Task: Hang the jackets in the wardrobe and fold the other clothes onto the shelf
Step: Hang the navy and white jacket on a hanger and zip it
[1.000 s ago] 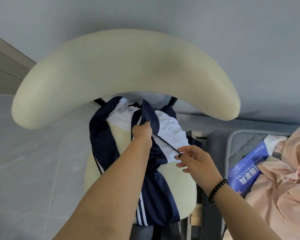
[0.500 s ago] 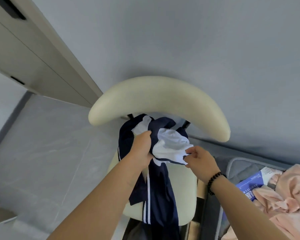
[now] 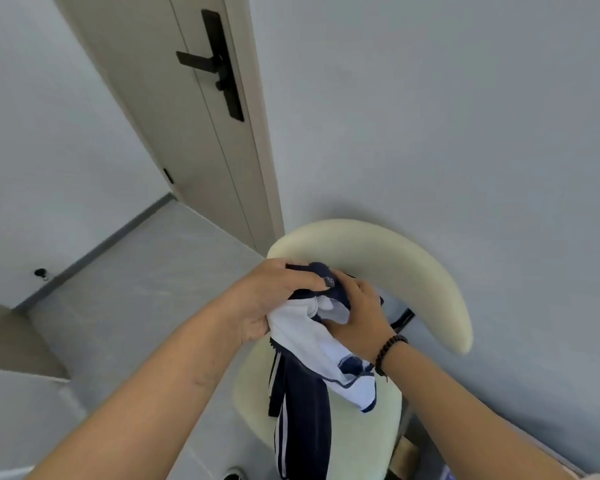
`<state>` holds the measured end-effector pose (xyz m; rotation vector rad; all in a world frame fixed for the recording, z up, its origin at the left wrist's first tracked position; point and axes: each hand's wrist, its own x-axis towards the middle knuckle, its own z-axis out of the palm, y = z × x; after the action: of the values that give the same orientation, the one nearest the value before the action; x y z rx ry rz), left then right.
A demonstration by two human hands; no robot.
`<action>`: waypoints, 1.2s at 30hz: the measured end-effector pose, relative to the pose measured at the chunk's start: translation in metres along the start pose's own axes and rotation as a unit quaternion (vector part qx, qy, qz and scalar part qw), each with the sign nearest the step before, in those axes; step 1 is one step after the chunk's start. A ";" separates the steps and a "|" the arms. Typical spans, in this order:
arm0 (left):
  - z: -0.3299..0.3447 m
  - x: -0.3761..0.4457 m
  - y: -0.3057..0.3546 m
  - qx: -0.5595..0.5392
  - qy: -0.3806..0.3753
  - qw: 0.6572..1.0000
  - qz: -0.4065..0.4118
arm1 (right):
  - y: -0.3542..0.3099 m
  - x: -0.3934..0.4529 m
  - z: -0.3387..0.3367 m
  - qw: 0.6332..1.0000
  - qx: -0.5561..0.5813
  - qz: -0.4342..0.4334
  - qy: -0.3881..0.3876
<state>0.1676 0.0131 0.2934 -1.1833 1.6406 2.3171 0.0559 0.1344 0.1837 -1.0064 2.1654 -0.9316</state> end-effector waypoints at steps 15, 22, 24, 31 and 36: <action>-0.172 -0.193 -0.019 0.269 0.456 0.832 0.166 | -0.166 0.003 0.085 0.979 0.015 -0.169 -0.114; -0.246 -0.300 -0.108 0.475 0.472 0.735 0.105 | -0.282 -0.037 0.148 0.945 0.014 -0.292 -0.147; -0.260 -0.334 -0.137 0.465 0.512 0.712 0.123 | -0.311 -0.055 0.170 0.933 0.028 -0.308 -0.183; -0.310 -0.456 -0.219 0.397 0.625 0.651 0.169 | -0.415 -0.141 0.257 0.892 0.045 -0.391 -0.223; -0.347 -0.528 -0.257 0.343 0.676 0.625 0.185 | -0.470 -0.193 0.325 0.872 0.081 -0.419 -0.238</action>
<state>0.8454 0.0265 0.3704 -2.6254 2.8138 0.1397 0.5911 -0.0463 0.3950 -1.9065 1.1864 -1.0461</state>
